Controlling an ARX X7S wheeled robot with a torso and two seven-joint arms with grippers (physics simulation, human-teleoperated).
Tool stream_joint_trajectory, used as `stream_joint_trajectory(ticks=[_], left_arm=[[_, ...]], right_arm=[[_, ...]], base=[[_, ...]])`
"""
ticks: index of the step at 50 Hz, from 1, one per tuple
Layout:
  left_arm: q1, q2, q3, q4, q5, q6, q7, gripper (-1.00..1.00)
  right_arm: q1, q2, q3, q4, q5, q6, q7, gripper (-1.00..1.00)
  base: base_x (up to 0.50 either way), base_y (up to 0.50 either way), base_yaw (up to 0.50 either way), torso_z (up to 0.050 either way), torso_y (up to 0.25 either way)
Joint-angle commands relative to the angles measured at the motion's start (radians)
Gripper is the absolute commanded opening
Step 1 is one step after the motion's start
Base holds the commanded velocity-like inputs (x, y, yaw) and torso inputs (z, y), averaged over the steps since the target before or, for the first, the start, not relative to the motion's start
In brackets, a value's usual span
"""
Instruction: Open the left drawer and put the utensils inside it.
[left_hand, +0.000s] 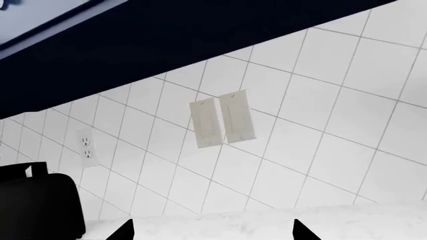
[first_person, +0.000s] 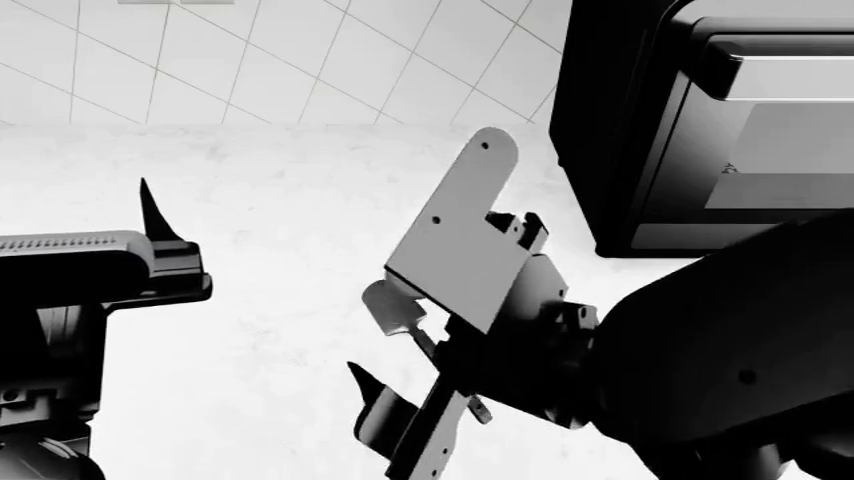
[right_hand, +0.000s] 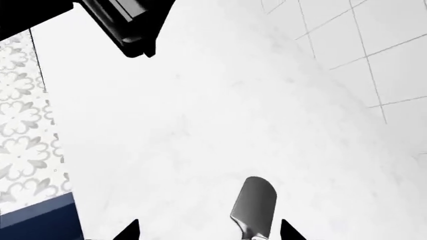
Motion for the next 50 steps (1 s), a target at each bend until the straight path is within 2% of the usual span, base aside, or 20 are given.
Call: stream_joint_trajectory(ticks=[1, 16, 29, 50], left_arm=[[-0.002, -0.005, -0.005, 0.002, -0.012, -0.001, -0.007, 1.00], [0.002, -0.011, -0.009, 0.003, -0.021, 0.002, -0.014, 1.00], [0.003, -0.018, -0.022, 0.007, -0.036, 0.000, -0.020, 1.00], [0.006, -0.025, -0.018, 0.004, -0.044, 0.009, -0.030, 1.00]], right_arm=[[-0.049, 0.031, 0.028, 0.048, -0.104, -0.061, 0.019, 1.00], [-0.143, 0.035, 0.023, 0.076, -0.187, -0.130, 0.038, 1.00], [-0.297, 0.026, -0.021, 0.086, -0.308, -0.198, -0.025, 1.00], [-0.414, 0.047, -0.032, 0.099, -0.408, -0.285, -0.072, 1.00]], base=[[0.00, 0.00, 0.00, 0.000, 0.000], [0.00, 0.00, 0.00, 0.000, 0.000], [0.00, 0.00, 0.00, 0.000, 0.000], [0.00, 0.00, 0.00, 0.000, 0.000]])
